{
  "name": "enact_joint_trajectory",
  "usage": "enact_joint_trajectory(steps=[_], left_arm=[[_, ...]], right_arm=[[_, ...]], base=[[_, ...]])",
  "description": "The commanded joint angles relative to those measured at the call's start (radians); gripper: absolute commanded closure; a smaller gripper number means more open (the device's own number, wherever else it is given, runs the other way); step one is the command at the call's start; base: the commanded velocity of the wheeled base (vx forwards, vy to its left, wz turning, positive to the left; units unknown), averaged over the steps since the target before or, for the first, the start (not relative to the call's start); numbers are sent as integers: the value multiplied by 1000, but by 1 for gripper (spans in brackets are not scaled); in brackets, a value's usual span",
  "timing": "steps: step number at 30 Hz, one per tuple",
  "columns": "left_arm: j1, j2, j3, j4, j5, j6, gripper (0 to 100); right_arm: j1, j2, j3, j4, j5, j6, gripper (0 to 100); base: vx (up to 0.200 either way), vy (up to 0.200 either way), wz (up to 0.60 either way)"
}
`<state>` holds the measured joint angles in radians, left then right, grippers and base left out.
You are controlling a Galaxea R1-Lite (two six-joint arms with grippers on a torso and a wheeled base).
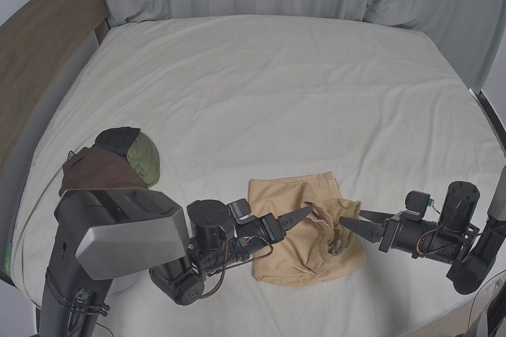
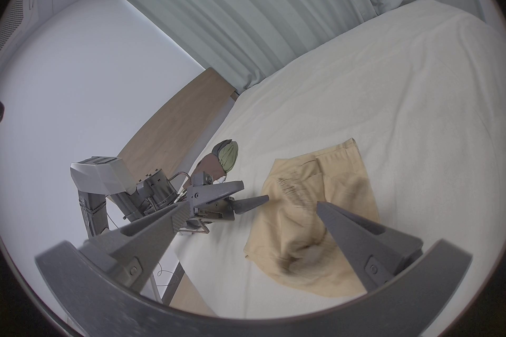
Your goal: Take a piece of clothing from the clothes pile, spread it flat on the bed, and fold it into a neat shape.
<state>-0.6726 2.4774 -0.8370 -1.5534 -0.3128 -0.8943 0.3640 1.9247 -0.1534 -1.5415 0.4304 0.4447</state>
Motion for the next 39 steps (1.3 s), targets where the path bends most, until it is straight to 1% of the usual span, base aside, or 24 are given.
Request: enact_joint_trajectory(steps=[1, 4, 6, 7, 12, 14, 16, 18, 19, 20, 21, 22, 23, 24, 25, 27, 30, 32, 36, 37, 39], left_arm=[[4, 0, 3, -2, 23, 34, 0], [22, -9, 22, -4, 38, 66, 0], [24, -11, 26, -4, 40, 66, 0], [47, -66, 75, -2, 41, 92, 0], [88, -178, 185, -1, 34, 216, 0], [113, -224, 231, -1, 31, 267, 0], [133, -264, 292, -1, 18, 327, 0], [165, -275, 338, -1, 6, 433, 0], [186, -275, 360, -2, 0, 509, 0], [195, -276, 368, -2, -3, 543, 0], [195, -276, 368, -2, -3, 543, 0], [269, -275, 414, -2, -31, 732, 0], [283, -275, 421, -2, -39, 762, 0], [324, -273, 444, -2, -71, 857, 0], [346, -273, 463, -2, -97, 908, 0], [369, -281, 492, -2, -137, 945, 0], [398, -313, 493, -2, -190, 951, 0], [409, -316, 481, -2, -206, 957, 0], [415, -321, 480, -1, -206, 977, 0], [416, -318, 484, -1, -206, 980, 0], [423, -316, 484, -1, -207, 980, 0]], right_arm=[[10, 10, 6, 0, 1, 2, 0], [13, 28, 3, 0, 1, 3, 0], [13, 31, 2, 0, 1, 3, 0], [16, 50, 3, 0, -1, 5, 0], [36, 94, 6, 0, -2, 17, 0], [47, 105, 12, 0, -2, 51, 0], [59, 105, 20, 0, -2, 112, 0], [64, 105, 20, 0, -2, 167, 0], [64, 106, 20, 0, -4, 178, 0], [64, 106, 20, 0, -4, 180, 0], [64, 106, 20, 0, -4, 180, 0], [73, 109, 21, 0, -13, 180, 0], [78, 114, 23, 0, -16, 180, 0], [92, 125, 21, 0, -30, 180, 0], [101, 134, 21, 0, -44, 180, 0], [110, 149, 14, -2, -65, 180, 0], [111, 163, -2, -2, -79, 180, 0], [111, 166, -5, -2, -79, 180, 0], [104, 203, -25, -2, -96, 181, 0], [104, 223, -38, -2, -125, 184, 0], [105, 243, -44, -2, -148, 184, 0]], base=[[0, 0, 0], [0, 0, 0], [0, 0, 0], [0, 0, 0], [0, 0, 0], [0, 0, 0], [0, 0, 0], [0, 0, 0], [0, 0, 0], [0, 0, 0], [0, 0, 0], [0, 0, 0], [0, 0, 0], [0, 0, 0], [0, 0, 0], [0, 0, 0], [0, 0, 0], [0, 0, 0], [0, 0, 0], [0, 0, 0], [0, 0, 0]])
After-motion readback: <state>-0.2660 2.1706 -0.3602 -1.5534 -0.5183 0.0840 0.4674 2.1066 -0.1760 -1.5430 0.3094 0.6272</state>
